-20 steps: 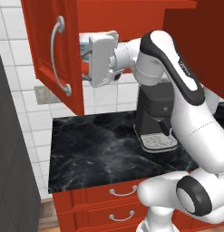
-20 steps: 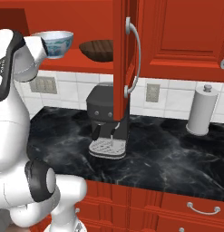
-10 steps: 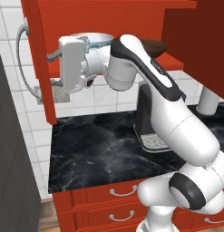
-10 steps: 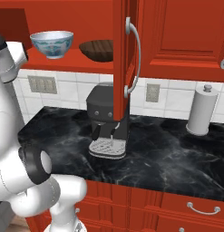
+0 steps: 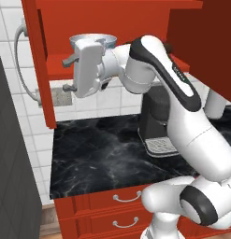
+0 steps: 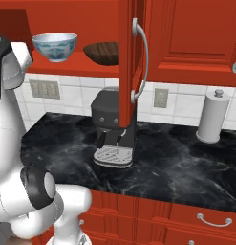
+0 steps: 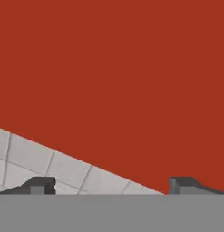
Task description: Move the bowls from the cabinet to the plates on the dining table.
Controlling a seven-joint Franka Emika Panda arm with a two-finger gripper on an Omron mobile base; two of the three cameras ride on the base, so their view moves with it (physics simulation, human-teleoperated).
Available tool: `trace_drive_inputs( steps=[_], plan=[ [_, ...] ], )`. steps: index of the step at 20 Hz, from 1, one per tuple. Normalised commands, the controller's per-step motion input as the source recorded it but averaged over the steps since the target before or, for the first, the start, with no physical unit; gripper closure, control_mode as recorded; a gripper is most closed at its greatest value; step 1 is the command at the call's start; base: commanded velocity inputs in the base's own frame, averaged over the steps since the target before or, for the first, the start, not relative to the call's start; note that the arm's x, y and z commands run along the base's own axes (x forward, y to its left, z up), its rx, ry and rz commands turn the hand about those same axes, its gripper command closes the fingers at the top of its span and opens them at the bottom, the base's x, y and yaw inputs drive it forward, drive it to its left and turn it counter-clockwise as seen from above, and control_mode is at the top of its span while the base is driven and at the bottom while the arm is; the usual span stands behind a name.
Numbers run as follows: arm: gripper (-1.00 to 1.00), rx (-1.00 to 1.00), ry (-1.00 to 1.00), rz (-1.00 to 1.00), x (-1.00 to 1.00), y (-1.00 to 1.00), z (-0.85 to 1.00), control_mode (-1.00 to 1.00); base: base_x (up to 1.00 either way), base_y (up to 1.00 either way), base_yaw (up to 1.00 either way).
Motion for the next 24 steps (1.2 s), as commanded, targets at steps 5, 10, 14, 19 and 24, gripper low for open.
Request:
trace_drive_inputs(
  steps=[5, 10, 14, 19, 24],
  plan=[
    [-1.00, 0.00, -0.21, 0.00, -0.89, -0.78, 0.22, -1.00, 0.00, 0.00, 0.00],
    [-1.00, 0.00, -0.16, 0.00, -0.68, -0.83, 0.03, -1.00, 0.00, 0.00, 0.00],
    [-1.00, -0.01, -0.08, 0.00, -0.52, -0.99, -0.01, -1.00, 0.00, 0.00, 0.00],
    [-1.00, -0.05, -0.05, 0.00, -0.41, -0.76, 0.00, -1.00, 0.00, 0.00, 0.00],
    [-1.00, -0.10, -0.01, -0.04, -0.31, -0.13, 0.01, -1.00, 0.00, 0.00, 0.00]
  ],
)
